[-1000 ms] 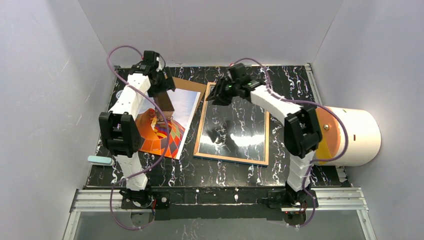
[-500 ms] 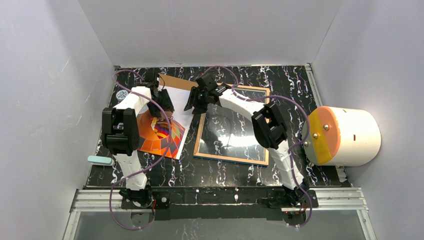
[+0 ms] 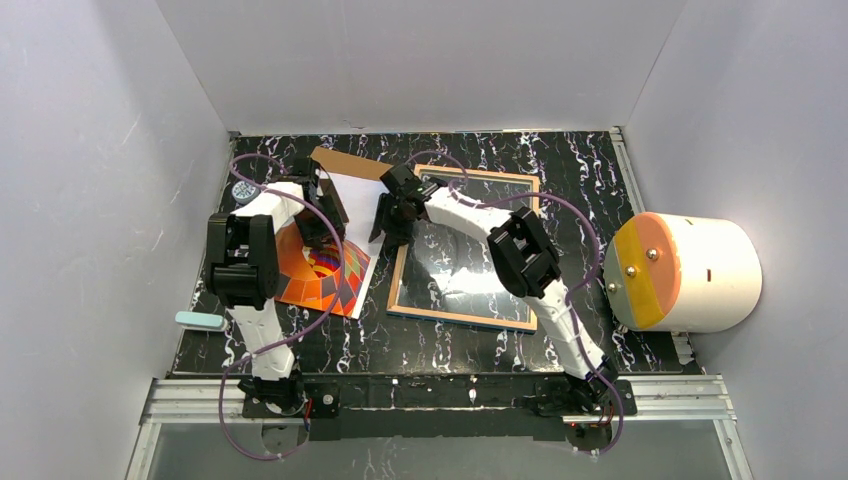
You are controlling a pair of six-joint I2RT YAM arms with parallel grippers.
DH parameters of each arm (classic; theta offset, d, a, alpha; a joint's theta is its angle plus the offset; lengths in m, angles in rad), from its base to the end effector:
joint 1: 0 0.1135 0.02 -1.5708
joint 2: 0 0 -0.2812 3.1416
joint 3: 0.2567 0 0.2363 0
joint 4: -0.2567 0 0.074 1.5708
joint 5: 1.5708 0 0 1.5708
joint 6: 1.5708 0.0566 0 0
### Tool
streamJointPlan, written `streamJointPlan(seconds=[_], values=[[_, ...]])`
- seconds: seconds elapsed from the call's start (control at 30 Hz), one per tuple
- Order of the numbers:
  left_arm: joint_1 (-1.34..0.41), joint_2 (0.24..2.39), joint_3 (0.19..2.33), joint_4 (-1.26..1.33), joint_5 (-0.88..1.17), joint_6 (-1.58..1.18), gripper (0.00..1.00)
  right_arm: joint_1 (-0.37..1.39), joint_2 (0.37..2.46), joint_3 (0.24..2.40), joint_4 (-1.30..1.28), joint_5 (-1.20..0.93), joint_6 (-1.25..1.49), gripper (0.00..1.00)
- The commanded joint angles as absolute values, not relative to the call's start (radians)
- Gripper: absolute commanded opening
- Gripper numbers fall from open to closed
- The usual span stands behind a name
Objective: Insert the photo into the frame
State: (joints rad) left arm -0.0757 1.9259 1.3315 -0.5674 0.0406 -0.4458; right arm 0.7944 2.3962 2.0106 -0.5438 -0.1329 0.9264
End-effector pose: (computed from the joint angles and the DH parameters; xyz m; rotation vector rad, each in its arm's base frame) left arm 0.3913 -0.0320 0.1791 -0.4945 2.7050 -0.2010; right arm 0.3722 0.3897 0.1696 0.1189 2.7074 0.7998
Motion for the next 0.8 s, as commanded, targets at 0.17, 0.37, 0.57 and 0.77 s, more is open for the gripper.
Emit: streamJointPlan(seconds=[0.17,0.37,0.57,0.77], values=[[-0.071,1.928,1.25,-0.554,0.054,-0.483,0.5,0.82,2.448,2.024,-0.532,-0.221,1.023,0.56],[-0.071,1.932,1.241,-0.55,0.051,-0.49,0.48,0.817,2.378,1.917,-0.36,-0.348,1.089,0.55],[-0.071,1.933,1.238,-0.547,0.051,-0.503,0.47,0.813,2.321,1.858,-0.288,-0.393,1.162,0.54],[-0.071,1.937,1.237,-0.547,0.054,-0.506,0.47,0.813,2.288,1.767,-0.16,-0.447,1.247,0.53]])
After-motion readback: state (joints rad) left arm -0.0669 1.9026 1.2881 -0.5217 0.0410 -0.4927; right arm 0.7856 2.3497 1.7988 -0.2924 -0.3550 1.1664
